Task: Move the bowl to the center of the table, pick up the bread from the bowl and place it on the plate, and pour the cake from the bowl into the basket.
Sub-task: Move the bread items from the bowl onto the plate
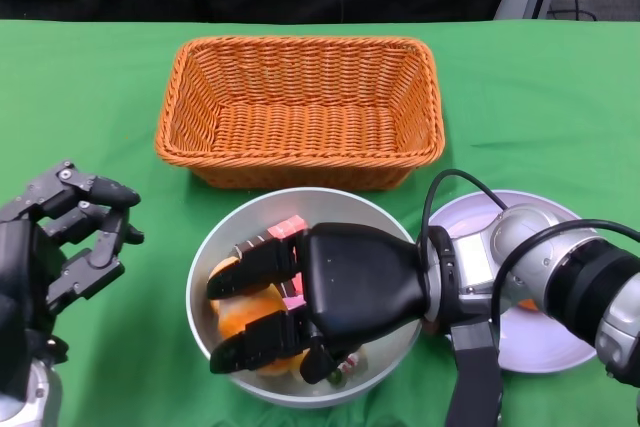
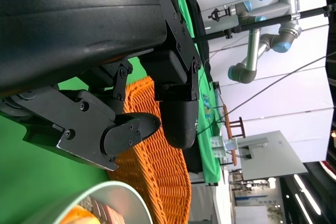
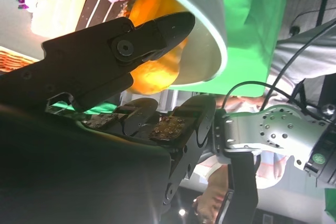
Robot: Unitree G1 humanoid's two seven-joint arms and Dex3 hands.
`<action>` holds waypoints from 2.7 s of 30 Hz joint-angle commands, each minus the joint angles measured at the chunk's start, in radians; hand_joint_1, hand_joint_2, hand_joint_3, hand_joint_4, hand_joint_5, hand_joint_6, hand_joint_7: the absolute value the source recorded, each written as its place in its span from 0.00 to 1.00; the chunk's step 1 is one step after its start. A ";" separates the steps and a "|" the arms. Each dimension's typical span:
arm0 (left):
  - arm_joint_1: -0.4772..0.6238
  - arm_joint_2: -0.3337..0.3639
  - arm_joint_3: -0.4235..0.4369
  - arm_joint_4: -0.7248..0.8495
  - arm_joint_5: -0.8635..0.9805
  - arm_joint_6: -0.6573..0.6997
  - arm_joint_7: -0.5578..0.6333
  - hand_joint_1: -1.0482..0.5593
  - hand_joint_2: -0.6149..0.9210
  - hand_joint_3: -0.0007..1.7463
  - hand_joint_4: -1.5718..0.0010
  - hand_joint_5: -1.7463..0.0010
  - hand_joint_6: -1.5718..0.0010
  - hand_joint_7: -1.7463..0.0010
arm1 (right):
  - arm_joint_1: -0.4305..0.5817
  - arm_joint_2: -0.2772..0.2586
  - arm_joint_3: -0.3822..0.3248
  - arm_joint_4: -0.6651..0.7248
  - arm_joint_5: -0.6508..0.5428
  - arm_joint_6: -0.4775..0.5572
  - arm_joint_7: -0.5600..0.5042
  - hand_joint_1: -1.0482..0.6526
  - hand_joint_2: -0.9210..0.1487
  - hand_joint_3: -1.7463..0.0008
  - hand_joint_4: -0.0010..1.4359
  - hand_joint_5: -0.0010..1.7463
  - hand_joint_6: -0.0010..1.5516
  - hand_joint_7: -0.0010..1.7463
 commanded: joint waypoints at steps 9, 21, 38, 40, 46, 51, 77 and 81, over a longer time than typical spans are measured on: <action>-0.003 0.033 0.027 0.006 -0.018 0.012 -0.008 0.64 0.87 0.45 0.52 0.15 0.47 0.36 | -0.025 0.007 0.025 0.049 0.001 0.024 -0.028 0.22 0.09 1.00 0.43 0.01 0.43 0.00; -0.001 0.073 0.021 0.021 -0.007 0.017 -0.040 0.62 0.89 0.36 0.49 0.22 0.41 0.51 | -0.032 0.014 0.037 0.079 -0.005 0.052 -0.040 0.23 0.12 1.00 0.46 0.02 0.45 0.01; 0.004 0.087 0.040 -0.005 -0.068 0.097 -0.094 0.48 1.00 0.08 0.54 0.64 0.45 0.97 | -0.037 0.039 0.100 0.137 -0.037 0.130 -0.135 0.30 0.09 1.00 0.49 0.02 0.51 0.01; 0.005 0.087 0.043 -0.006 -0.068 0.099 -0.096 0.47 1.00 0.08 0.54 0.66 0.45 0.98 | -0.038 0.044 0.111 0.144 -0.047 0.142 -0.155 0.31 0.09 1.00 0.50 0.02 0.52 0.01; 0.007 0.085 0.053 -0.013 -0.072 0.106 -0.098 0.45 1.00 0.08 0.54 0.70 0.46 0.99 | -0.044 0.066 0.141 0.173 -0.069 0.182 -0.209 0.36 0.07 0.99 0.52 0.03 0.58 0.02; 0.006 0.084 0.054 -0.015 -0.071 0.114 -0.098 0.45 1.00 0.08 0.53 0.71 0.46 0.99 | -0.042 0.084 0.149 0.194 -0.059 0.196 -0.214 0.36 0.06 1.00 0.57 0.05 0.64 0.04; -0.006 0.073 0.061 0.010 -0.086 0.094 -0.107 0.43 1.00 0.08 0.48 0.73 0.44 0.99 | -0.018 0.119 0.166 0.226 -0.044 0.202 -0.406 0.41 0.09 0.99 0.52 0.78 0.81 0.00; -0.006 0.075 0.060 0.012 -0.083 0.098 -0.103 0.43 1.00 0.08 0.48 0.73 0.44 0.99 | -0.028 0.120 0.170 0.228 -0.051 0.199 -0.447 0.39 0.09 1.00 0.52 0.79 0.81 0.00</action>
